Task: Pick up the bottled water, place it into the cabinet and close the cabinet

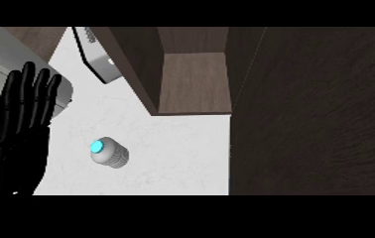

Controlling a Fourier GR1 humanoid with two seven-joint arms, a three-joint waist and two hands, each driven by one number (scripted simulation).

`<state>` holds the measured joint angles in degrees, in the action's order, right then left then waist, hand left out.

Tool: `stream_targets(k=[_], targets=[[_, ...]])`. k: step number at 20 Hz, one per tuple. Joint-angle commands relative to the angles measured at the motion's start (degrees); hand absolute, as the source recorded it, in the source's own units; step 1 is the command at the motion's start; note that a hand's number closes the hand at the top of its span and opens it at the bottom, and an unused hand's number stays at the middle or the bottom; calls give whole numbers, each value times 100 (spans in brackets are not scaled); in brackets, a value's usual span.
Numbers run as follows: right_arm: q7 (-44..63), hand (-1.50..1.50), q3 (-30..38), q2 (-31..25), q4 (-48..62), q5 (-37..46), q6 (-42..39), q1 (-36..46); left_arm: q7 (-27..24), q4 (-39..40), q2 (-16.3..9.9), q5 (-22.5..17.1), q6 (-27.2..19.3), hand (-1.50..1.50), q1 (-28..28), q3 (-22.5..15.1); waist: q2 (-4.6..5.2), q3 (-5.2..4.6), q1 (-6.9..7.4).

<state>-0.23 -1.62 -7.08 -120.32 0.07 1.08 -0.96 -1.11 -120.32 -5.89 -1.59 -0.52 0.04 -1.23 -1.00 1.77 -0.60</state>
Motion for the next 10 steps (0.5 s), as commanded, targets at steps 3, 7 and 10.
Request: stream_targets(k=[3,7,10], targets=[[132,-150,98,98,-508,-192,56,-495,-228,373,-564,-1067,1222,-150,-277,104,91,-185,-67],[279,-150,-748,112,-351,-788,-736,-753,232,963,-721,-2127,2196,-150,-15,-371,155,-186,-132],[457,-150,-768,-94,-1081,-1053,-952,-1317,869,740,-1274,-3179,2593,-150,15,154,61,-177,-64]])
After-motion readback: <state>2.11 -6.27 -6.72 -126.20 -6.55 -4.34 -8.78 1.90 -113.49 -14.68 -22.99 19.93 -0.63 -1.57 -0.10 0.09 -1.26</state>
